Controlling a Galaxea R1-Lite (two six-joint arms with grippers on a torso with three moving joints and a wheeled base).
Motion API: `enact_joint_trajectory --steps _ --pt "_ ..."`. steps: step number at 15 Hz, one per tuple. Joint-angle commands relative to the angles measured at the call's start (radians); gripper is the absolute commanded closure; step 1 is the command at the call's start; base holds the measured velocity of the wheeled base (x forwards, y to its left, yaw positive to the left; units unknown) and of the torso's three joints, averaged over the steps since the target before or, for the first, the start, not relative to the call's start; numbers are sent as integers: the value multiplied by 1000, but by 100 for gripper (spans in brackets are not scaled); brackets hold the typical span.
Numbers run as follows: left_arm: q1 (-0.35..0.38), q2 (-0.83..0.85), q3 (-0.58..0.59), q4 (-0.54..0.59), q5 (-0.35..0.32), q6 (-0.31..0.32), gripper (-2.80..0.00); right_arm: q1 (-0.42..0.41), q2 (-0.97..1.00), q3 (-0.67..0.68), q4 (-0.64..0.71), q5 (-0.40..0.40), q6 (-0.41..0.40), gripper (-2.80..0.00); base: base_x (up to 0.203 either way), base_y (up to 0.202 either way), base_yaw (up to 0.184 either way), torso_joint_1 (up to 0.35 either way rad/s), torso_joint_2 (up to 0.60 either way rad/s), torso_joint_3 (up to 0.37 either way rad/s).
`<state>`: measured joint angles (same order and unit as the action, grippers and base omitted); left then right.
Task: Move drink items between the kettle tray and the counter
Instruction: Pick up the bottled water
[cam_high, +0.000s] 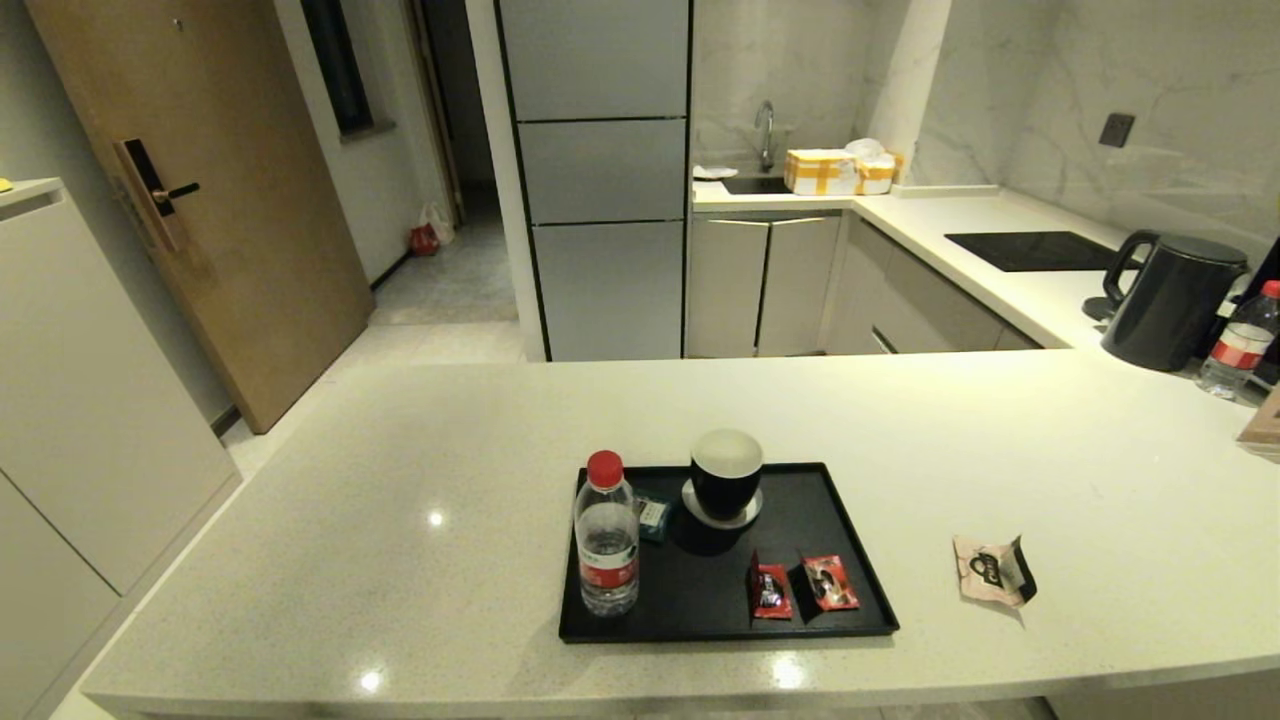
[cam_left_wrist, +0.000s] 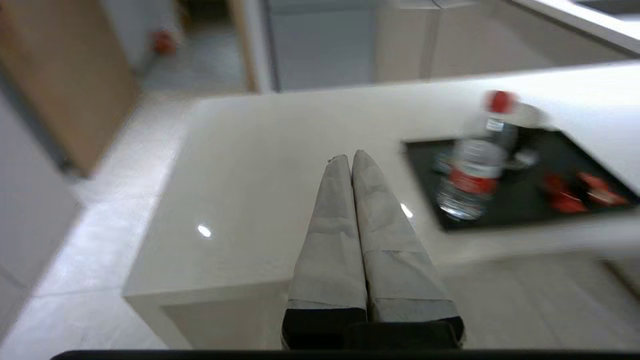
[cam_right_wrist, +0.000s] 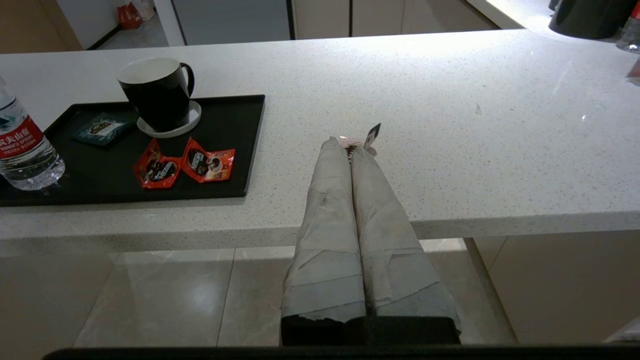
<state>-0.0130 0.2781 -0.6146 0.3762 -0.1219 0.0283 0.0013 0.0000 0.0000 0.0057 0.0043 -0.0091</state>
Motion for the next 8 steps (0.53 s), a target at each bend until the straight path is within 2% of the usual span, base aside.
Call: enact_joint_trajectory --steps 1,3,4,5,6,7,8 --pt "-3 359 -188 189 -175 -1 0 0 2 2 0 0 -2 0 0 0 0 0 0 0" --pt "-11 523 -237 261 -360 0 0 0 2 2 0 0 0 0 0 0 0 0 0 0" --pt "-23 597 -236 251 -454 1 0 0 2 2 0 0 0 0 0 0 0 0 0 0" --pt "-38 663 -218 209 -527 3 0 0 2 2 0 0 0 0 0 0 0 0 0 0" --pt "-63 739 -161 111 -579 9 0 0 2 2 0 0 0 0 0 0 0 0 0 0" --pt "-82 784 -114 19 -614 16 0 0 2 2 0 0 0 0 0 0 0 0 0 0" --pt "-97 845 -75 -74 -623 24 0 0 2 2 0 0 -2 0 0 0 0 0 0 0"
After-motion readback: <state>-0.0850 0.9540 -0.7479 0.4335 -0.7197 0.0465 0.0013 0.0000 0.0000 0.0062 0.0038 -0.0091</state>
